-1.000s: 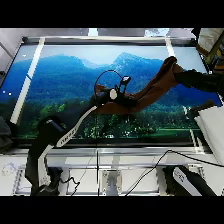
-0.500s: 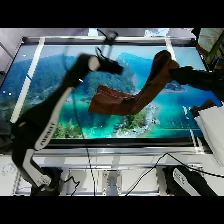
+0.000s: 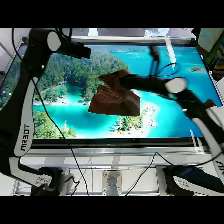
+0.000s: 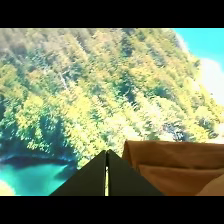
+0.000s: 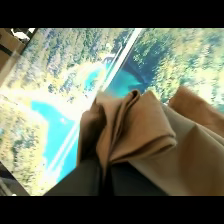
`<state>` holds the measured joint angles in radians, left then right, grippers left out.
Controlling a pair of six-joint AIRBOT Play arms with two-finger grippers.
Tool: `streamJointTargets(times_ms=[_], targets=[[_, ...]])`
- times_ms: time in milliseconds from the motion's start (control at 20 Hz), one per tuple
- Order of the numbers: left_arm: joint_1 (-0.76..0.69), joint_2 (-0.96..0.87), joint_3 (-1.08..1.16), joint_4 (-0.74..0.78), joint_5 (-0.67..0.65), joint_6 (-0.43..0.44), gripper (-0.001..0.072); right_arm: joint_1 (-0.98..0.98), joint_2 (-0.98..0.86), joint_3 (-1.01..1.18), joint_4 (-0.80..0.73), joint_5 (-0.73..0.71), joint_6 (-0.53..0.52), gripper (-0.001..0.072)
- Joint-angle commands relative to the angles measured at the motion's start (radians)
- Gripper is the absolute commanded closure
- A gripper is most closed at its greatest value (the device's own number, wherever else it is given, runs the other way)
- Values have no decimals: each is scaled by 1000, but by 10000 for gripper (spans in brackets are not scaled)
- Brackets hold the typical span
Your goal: Fold the shirts.
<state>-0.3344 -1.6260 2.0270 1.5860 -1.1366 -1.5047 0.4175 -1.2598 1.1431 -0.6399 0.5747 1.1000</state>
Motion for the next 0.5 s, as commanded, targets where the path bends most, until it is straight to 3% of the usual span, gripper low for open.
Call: streamJointTargets(times_ms=[0, 50, 250, 450], targets=[[10, 8, 2, 28, -50, -2, 693, 118, -72, 1, -42, -184, -42, 347], [10, 8, 2, 35, -50, -2, 693, 118, -70, 2, -43, -201, -53, 237], [10, 7, 2, 38, -56, -2, 692, 66, -44, 3, -47, -226, -53, 226], [10, 6, -11, 26, -67, -2, 684, -46, 16, 3, -151, -204, -50, 226]])
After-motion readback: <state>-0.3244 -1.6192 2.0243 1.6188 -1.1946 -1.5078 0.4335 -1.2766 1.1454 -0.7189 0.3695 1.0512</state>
